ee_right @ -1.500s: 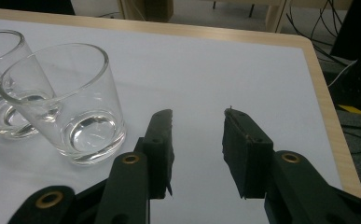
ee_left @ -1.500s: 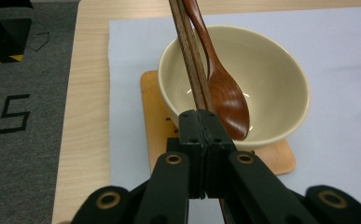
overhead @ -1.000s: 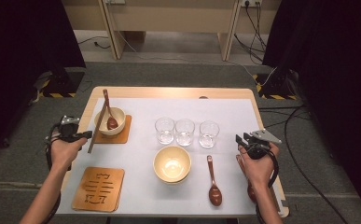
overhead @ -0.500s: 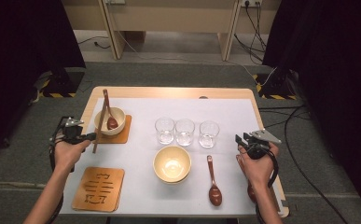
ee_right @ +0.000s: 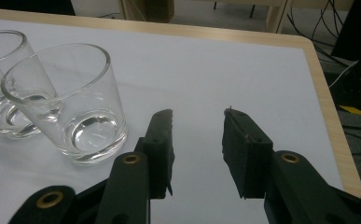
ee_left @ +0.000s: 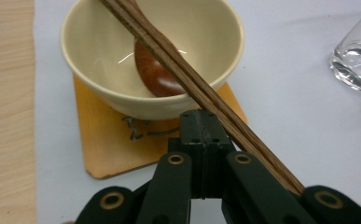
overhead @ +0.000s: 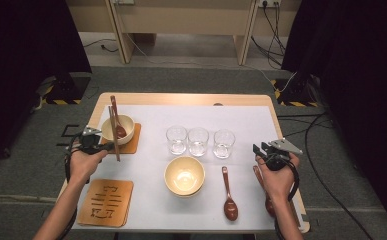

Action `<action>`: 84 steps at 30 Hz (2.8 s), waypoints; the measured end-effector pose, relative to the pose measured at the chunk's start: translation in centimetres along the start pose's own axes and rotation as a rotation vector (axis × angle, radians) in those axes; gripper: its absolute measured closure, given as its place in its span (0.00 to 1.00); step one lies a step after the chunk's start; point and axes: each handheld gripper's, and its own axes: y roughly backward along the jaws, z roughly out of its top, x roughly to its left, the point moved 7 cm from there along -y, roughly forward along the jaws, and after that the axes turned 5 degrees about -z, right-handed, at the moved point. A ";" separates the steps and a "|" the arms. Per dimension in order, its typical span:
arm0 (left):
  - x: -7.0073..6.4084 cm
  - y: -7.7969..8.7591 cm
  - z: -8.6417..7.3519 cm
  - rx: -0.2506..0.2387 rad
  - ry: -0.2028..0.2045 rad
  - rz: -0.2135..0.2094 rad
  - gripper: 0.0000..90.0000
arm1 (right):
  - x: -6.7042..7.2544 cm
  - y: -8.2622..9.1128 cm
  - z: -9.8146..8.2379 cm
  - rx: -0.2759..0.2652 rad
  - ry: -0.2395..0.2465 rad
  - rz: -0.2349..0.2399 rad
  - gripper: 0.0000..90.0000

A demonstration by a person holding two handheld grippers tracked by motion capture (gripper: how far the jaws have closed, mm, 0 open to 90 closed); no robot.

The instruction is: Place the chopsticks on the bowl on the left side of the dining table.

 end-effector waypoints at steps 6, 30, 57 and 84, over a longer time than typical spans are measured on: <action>-1.5 -0.8 0.7 0.008 -0.025 -0.016 0.99 | -0.1 0.1 0.1 -0.001 -0.002 -0.003 0.71; -4.6 -4.3 3.4 0.019 -0.047 -0.035 0.99 | -0.3 0.1 0.0 -0.002 -0.002 -0.004 0.71; -4.8 -5.6 6.1 -0.012 -0.036 -0.028 0.99 | -0.3 0.2 0.1 -0.010 -0.003 -0.001 0.71; 1.9 -6.9 9.8 -0.018 0.015 0.131 0.99 | 0.1 0.1 0.2 -0.011 0.007 0.012 0.71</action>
